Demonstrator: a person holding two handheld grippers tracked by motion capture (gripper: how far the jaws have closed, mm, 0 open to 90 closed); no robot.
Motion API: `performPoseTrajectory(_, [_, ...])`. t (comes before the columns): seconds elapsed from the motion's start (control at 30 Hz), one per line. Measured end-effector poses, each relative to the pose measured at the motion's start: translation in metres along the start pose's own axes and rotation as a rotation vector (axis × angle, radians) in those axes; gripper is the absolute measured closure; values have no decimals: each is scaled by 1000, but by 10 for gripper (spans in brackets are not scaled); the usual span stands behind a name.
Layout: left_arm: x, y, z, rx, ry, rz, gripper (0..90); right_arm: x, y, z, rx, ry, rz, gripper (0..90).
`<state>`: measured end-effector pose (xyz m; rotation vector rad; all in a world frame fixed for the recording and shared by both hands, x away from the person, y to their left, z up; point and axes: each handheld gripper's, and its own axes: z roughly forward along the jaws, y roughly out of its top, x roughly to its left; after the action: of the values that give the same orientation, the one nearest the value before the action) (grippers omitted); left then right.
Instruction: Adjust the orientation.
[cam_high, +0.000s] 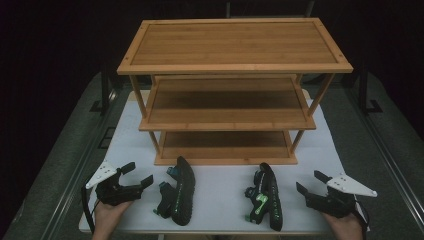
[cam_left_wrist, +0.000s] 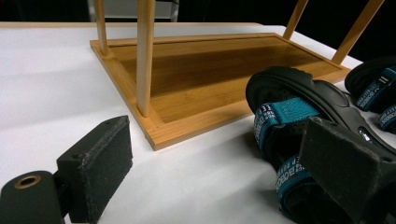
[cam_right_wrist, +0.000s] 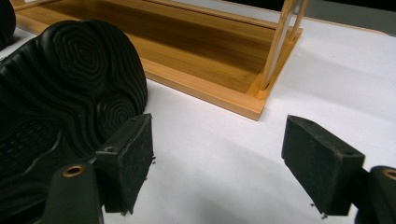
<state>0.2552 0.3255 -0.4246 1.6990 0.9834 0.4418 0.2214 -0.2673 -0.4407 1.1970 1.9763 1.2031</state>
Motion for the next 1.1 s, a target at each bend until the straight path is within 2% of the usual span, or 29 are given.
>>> performPoseTrajectory(0.17, [-3,1,2,0,-23,0,96,2,1,0,-3,1,-10,245])
performPoseTrajectory(0.2, [-4,2,3,3,-30,4,136,2,1,0,-2,1,-11,245])
performPoseTrajectory(0.27, [-6,3,4,7,-71,6,161,2,0,0,-1,0,-12,245])
performPoseTrajectory(0.37, [-10,4,6,18,-89,17,163,1,0,-1,-7,-2,-11,245])
performPoseTrajectory(0.43, [-12,4,7,19,-106,24,199,2,0,-1,-8,-4,-15,245])
performPoseTrajectory(0.63, [-14,3,7,31,-114,42,225,4,1,-1,-5,-3,-25,245])
performPoseTrajectory(0.9, [-15,3,9,36,-173,37,269,5,1,0,1,1,-35,245])
performPoseTrajectory(1.07, [-19,2,8,47,-215,67,565,6,1,0,2,0,-42,245])
performPoseTrajectory(1.1, [-20,3,8,47,-221,68,565,6,1,0,2,0,-42,245])
